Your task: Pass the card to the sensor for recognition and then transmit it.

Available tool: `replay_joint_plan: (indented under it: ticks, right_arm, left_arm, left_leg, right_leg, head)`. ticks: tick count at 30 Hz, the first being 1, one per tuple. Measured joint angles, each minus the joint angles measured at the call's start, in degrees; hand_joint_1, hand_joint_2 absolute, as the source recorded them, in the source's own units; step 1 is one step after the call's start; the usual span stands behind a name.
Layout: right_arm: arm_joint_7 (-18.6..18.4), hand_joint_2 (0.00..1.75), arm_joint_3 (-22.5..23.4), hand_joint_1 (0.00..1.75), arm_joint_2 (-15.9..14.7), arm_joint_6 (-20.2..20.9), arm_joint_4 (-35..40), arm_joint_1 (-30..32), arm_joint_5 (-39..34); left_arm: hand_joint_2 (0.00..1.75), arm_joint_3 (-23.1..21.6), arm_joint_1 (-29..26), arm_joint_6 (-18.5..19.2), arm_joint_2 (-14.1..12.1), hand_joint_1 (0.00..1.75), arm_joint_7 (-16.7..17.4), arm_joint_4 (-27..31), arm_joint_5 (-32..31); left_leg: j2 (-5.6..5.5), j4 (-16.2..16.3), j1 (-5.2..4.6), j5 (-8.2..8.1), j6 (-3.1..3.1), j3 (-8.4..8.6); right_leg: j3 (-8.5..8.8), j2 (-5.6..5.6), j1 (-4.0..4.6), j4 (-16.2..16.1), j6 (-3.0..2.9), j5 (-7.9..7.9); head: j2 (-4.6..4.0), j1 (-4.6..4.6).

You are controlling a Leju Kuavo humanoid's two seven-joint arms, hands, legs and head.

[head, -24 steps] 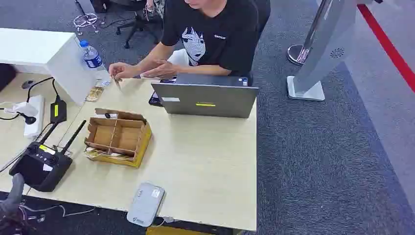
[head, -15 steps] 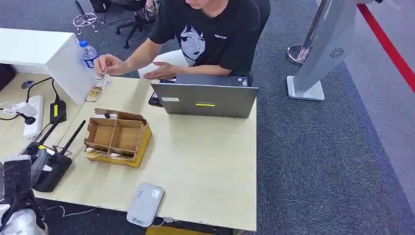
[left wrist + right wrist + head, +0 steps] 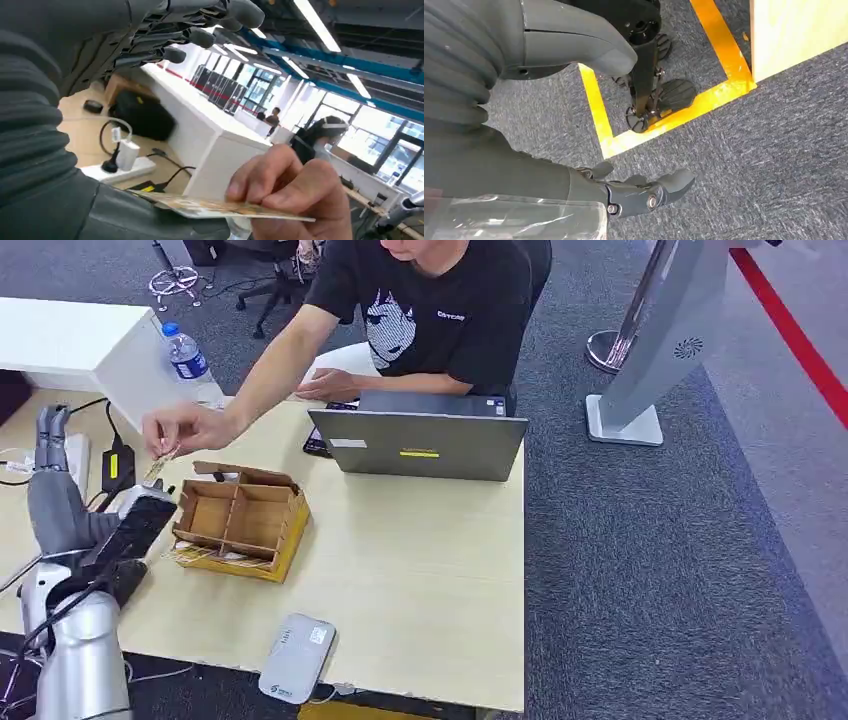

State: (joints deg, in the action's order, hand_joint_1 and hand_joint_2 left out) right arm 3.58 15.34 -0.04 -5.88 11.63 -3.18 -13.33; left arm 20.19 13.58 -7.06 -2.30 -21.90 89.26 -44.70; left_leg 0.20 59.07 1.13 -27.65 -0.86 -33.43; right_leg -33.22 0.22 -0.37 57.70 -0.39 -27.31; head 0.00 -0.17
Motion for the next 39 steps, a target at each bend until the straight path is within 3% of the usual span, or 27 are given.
replay_joint_plan:
  ticks: [5,6,7,20,25,29,36,39]
  right_arm:
    - [-0.26,1.75,0.11,0.00,0.00,0.09,-0.15,-0.16,0.98]
    - [-0.42,1.75,0.18,0.00,0.00,0.09,-0.20,-0.18,1.01]
    - [-0.44,1.75,0.28,0.00,0.00,0.09,-0.24,-0.18,1.27]
    - [-0.92,1.75,0.94,0.00,0.00,-0.20,-0.46,-0.49,5.01]
    - [-0.92,1.75,1.01,0.00,0.00,-0.35,-0.57,-0.52,5.01]
    - [-0.92,1.75,1.36,0.00,0.00,-0.48,-0.63,-0.53,4.96]
    - [-0.59,1.75,3.04,0.00,0.02,-1.13,-0.63,-0.47,3.72]
    - [-0.59,1.75,3.98,0.00,0.09,-1.31,-0.63,-0.41,3.76]
  left_arm:
    - [1.75,-6.21,3.42,-1.22,-1.84,0.00,2.69,0.00,-7.69]
    - [1.75,-7.79,3.95,-1.55,-2.38,1.66,3.30,0.02,-9.49]
    - [1.75,-8.68,4.35,-1.90,-2.62,1.75,3.78,0.11,-10.73]
    - [1.75,-19.56,10.26,-6.12,-5.29,1.75,9.88,3.08,-29.65]
    - [1.75,-20.52,10.83,-6.45,-5.38,1.75,9.60,4.20,-29.76]
    - [1.75,-21.57,10.37,-5.61,-5.40,1.75,6.55,4.83,-27.53]
    - [1.75,-29.38,1.94,-5.53,-6.21,1.75,1.05,5.81,-23.29]
    - [1.75,-33.01,-1.73,-6.97,-7.19,1.75,0.81,5.84,-21.94]
  left_leg:
    - [0.01,0.01,0.00,0.00,0.00,0.00]
    - [0.01,0.01,0.00,0.00,0.00,0.00]
    - [0.01,0.01,0.00,0.00,0.00,0.00]
    - [0.02,0.02,0.00,0.00,0.00,-0.04]
    - [0.02,0.02,0.00,0.00,0.00,-0.04]
    - [0.01,0.02,0.00,0.00,0.00,-0.04]
    - [0.02,0.02,-0.05,-0.04,0.05,-0.05]
    - [0.02,0.02,-0.04,-0.06,0.07,-0.06]
  right_leg:
    - [0.00,0.01,0.00,0.00,0.00,0.03]
    - [0.00,0.02,0.00,0.00,0.00,0.03]
    - [0.00,0.02,0.00,0.00,0.00,0.03]
    - [-0.03,0.03,0.00,0.01,0.00,0.03]
    - [-0.02,0.02,0.00,0.01,0.00,0.03]
    - [0.00,0.01,0.00,0.01,0.00,0.03]
    - [-0.01,0.03,-0.03,0.00,0.05,-0.01]
    - [-0.02,0.03,-0.04,-0.02,0.06,-0.02]
  head:
    - [0.00,0.00]
    - [0.00,-0.02]
    - [0.00,-0.02]
    - [0.00,0.00]
    - [0.00,-0.02]
    - [0.00,-0.02]
    - [0.00,-0.02]
    - [0.00,-0.02]
